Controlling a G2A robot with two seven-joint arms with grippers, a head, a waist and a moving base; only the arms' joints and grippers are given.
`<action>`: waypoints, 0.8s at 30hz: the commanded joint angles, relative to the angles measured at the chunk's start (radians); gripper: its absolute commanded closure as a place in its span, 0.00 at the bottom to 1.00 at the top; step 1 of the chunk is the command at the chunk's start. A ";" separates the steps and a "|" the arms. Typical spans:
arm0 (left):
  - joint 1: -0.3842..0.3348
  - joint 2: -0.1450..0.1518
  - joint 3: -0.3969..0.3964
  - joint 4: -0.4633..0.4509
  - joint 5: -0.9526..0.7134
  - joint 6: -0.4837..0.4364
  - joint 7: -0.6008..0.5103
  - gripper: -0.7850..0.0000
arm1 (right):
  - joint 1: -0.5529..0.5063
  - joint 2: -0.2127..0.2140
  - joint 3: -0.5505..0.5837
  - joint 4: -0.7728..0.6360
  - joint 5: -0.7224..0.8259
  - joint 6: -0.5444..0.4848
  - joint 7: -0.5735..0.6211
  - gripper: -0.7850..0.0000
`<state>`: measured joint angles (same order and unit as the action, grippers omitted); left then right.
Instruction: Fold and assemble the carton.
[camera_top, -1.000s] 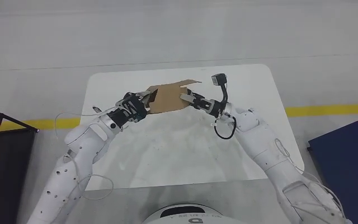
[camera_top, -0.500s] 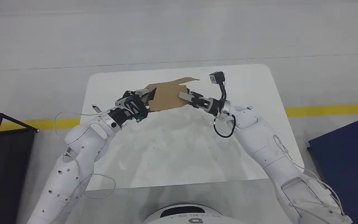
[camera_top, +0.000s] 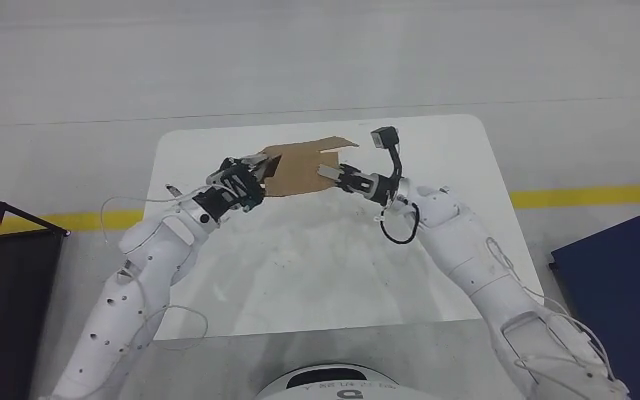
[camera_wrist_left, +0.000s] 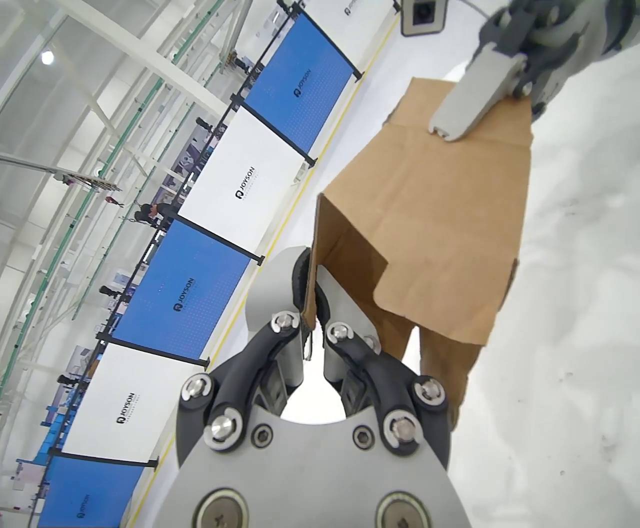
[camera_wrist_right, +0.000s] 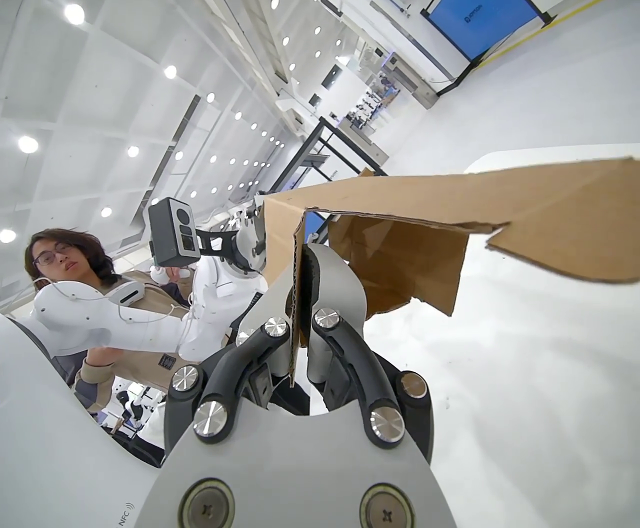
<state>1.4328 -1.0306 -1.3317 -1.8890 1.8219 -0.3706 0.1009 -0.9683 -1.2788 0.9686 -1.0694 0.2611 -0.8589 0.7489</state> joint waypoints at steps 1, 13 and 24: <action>-0.008 -0.002 -0.013 0.015 -0.076 -0.014 -0.009 0.00 | -0.001 -0.001 0.007 -0.005 -0.045 -0.043 -0.037 1.00; -0.062 -0.019 -0.158 0.157 -0.739 -0.025 -0.189 0.00 | -0.202 -0.015 0.120 -0.338 -1.324 0.192 -0.949 1.00; -0.075 -0.020 -0.196 0.212 -0.924 0.007 -0.342 0.00 | -0.229 -0.019 0.081 -0.321 -1.615 0.392 -1.158 1.00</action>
<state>1.3573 -1.0509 -1.5283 -1.6767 0.8970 -0.3621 -0.2422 -1.1977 -1.2981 1.0498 -1.3906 -1.3543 -0.4664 -0.4094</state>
